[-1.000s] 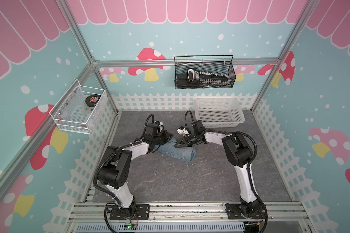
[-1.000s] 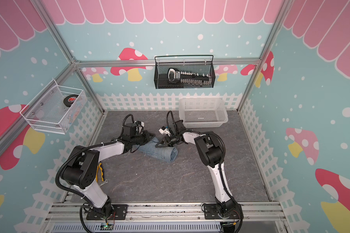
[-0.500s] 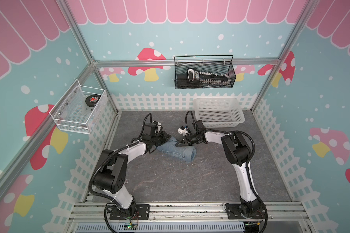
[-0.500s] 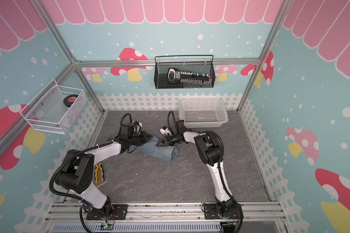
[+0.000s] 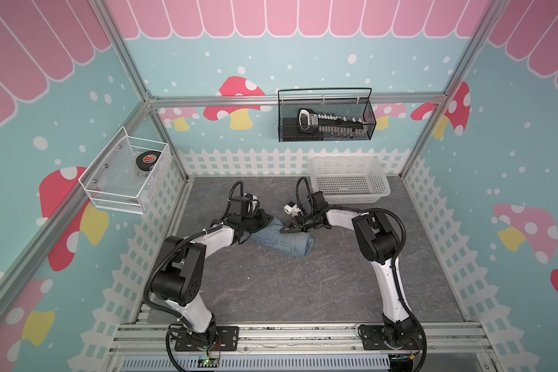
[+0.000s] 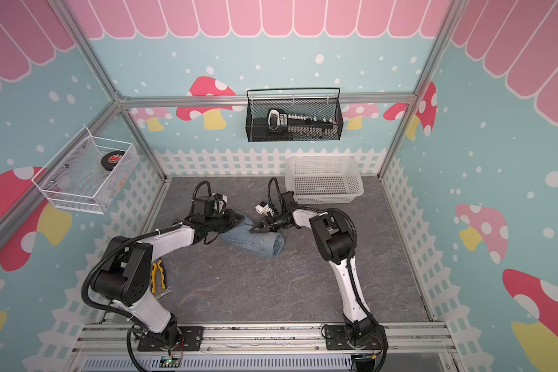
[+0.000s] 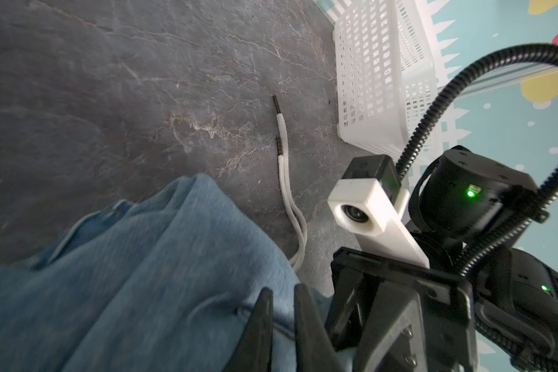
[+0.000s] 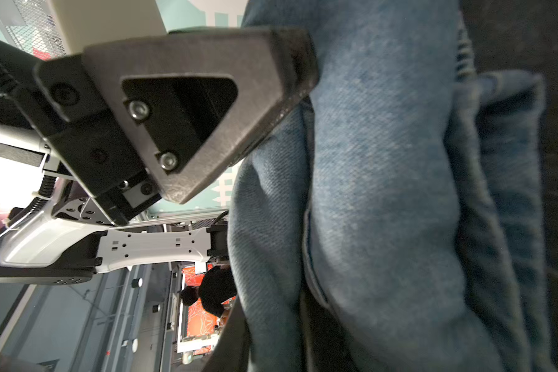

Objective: Roll up the long pants
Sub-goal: Roll the long pant at the center of the board.

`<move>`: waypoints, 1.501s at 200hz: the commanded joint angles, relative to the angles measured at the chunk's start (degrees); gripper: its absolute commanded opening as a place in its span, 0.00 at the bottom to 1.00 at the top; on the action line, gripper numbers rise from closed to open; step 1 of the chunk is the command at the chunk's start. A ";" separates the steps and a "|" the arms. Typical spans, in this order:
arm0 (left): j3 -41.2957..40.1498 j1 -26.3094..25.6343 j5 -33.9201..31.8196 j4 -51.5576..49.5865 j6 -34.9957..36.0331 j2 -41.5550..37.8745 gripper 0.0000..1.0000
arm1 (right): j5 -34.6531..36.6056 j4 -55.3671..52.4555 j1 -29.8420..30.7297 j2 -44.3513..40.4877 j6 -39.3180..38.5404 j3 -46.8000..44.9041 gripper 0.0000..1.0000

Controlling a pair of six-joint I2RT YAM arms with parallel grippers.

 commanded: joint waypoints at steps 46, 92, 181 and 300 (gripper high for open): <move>-7.29 3.36 -15.11 -17.13 5.09 -15.90 0.16 | -28.34 -10.04 -6.18 -4.88 11.19 0.81 0.00; -8.56 1.46 -19.26 -25.93 6.93 -29.15 0.17 | -43.12 -10.98 -12.18 -0.70 14.29 4.71 0.00; -9.53 -3.86 -21.92 -23.82 4.50 -34.98 0.18 | -67.81 -9.36 -18.70 11.92 22.19 13.03 0.00; 0.48 -2.75 -16.40 -4.73 4.32 -2.22 0.16 | -72.40 -5.10 -30.82 27.52 40.18 19.29 0.00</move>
